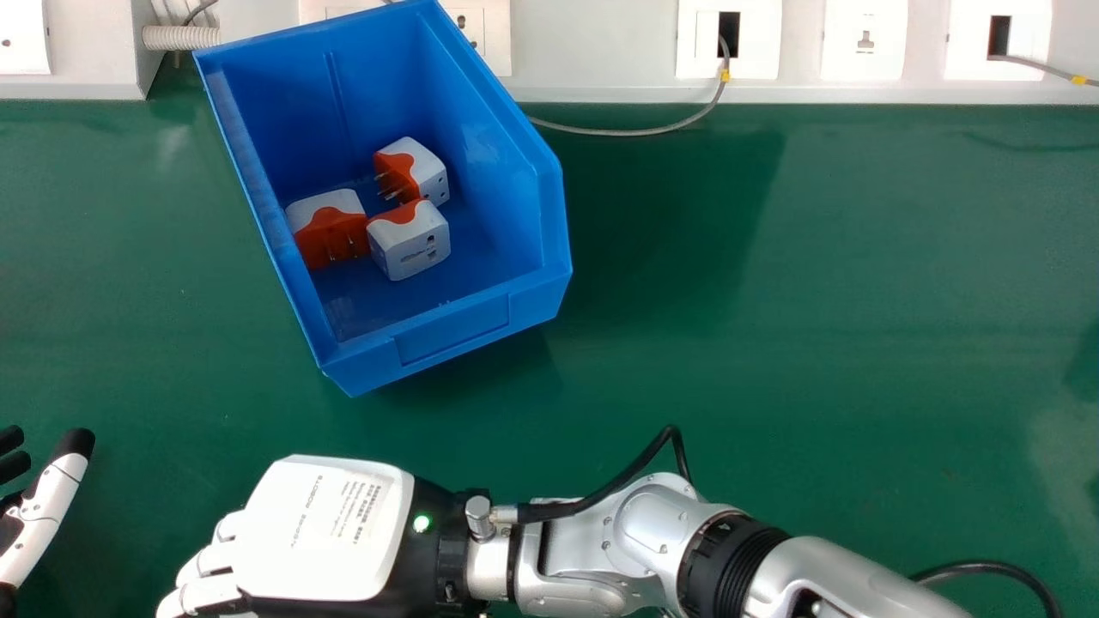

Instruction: Pick all objects and put in blue box

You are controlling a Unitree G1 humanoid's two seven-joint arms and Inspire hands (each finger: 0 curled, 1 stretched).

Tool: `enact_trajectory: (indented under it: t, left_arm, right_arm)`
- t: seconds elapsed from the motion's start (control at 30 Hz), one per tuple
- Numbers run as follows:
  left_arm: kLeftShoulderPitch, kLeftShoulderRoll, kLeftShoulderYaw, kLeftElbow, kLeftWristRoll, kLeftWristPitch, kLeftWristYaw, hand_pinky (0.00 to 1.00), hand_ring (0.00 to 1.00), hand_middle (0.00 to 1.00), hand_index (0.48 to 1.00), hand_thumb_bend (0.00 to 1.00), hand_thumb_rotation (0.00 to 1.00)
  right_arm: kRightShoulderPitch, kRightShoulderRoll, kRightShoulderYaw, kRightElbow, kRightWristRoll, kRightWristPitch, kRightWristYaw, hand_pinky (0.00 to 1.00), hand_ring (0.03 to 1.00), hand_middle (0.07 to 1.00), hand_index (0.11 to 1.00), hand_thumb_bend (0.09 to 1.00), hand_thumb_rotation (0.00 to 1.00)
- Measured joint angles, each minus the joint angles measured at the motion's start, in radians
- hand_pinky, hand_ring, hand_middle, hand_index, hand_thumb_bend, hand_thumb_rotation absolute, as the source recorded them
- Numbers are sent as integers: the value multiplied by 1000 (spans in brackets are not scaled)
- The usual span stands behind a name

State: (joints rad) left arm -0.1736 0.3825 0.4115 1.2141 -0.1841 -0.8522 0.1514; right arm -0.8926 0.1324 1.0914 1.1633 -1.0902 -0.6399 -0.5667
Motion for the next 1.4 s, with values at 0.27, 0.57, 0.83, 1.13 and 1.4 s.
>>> enact_trajectory:
  t: [0.27, 0.57, 0.83, 1.13, 1.4]
  left_arm:
    - [5, 6, -11, 1, 23, -6, 16, 659, 711, 715, 732, 811, 309]
    - [3, 4, -12, 4, 25, -8, 15, 641, 704, 711, 727, 815, 295]
    - [3, 3, -12, 5, 25, -8, 26, 647, 706, 712, 728, 810, 295]
    - [1, 6, -16, 9, 27, -7, 27, 642, 707, 716, 731, 810, 306]
    - [-2, 8, -16, 8, 26, -7, 27, 657, 714, 718, 737, 815, 313]
  right_arm:
    - [1, 1, 10, -38, 0, 47, 59, 528, 691, 794, 736, 740, 3]
    - [2, 1, 22, -61, 21, 73, 99, 512, 664, 713, 591, 689, 45]
    - [5, 1, 26, -47, 34, 46, 79, 366, 443, 554, 503, 521, 22]
    - [5, 1, 12, -40, 48, 38, 101, 353, 410, 534, 498, 515, 1]
    - [7, -1, -45, -34, 74, 22, 125, 317, 460, 556, 514, 493, 0]
